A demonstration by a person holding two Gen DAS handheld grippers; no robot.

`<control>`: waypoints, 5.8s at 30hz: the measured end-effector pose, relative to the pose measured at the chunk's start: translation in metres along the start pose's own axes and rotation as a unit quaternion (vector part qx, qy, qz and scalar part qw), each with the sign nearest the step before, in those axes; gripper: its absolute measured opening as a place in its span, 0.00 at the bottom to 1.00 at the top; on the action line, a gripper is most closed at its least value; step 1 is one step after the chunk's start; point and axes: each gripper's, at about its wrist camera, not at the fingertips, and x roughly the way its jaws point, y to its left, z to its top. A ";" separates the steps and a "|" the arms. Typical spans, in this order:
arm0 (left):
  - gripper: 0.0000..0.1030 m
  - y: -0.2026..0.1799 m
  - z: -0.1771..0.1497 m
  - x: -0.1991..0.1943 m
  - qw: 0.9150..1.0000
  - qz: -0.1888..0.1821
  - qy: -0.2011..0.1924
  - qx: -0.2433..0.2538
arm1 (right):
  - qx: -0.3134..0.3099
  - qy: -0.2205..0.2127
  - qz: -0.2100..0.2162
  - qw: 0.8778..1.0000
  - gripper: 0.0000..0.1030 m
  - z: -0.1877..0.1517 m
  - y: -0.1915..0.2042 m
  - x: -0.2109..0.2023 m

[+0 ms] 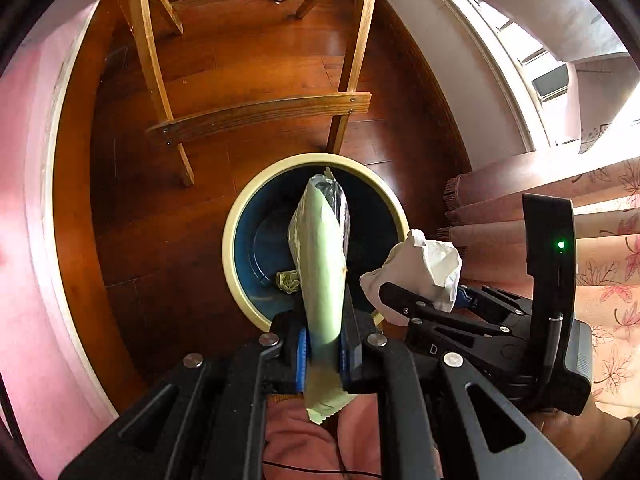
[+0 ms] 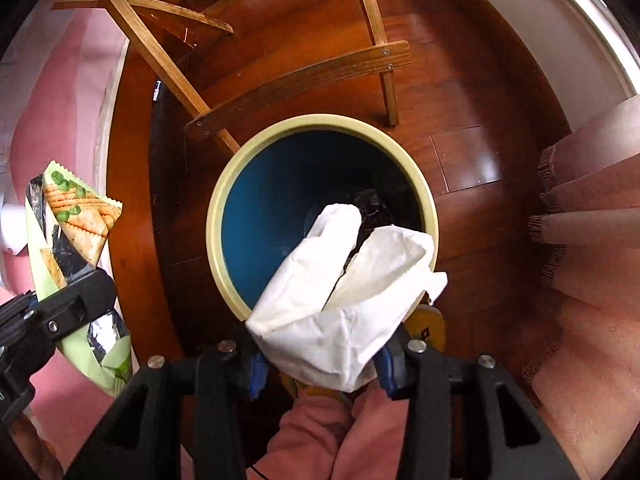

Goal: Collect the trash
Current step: 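Carry both items down into the blue bin and open both tools, then raise both open tools back over the table, then grasp the beige box with the left tool while the right tool grasps the red packet, then carry both items down into the blue bin and open both tools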

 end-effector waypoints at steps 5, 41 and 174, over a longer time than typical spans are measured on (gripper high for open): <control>0.53 -0.001 0.012 0.028 1.000 -0.003 0.013 0.014 | -0.002 0.009 0.017 1.000 0.51 0.007 -0.009 0.023; 0.92 -0.042 0.016 -0.367 0.984 0.080 -0.158 0.031 | -0.041 -0.179 0.031 0.982 0.74 -0.010 0.085 -0.365; 0.73 0.002 0.005 -0.001 0.999 0.036 0.003 0.006 | 0.046 -0.027 0.057 0.997 0.09 -0.017 -0.013 -0.021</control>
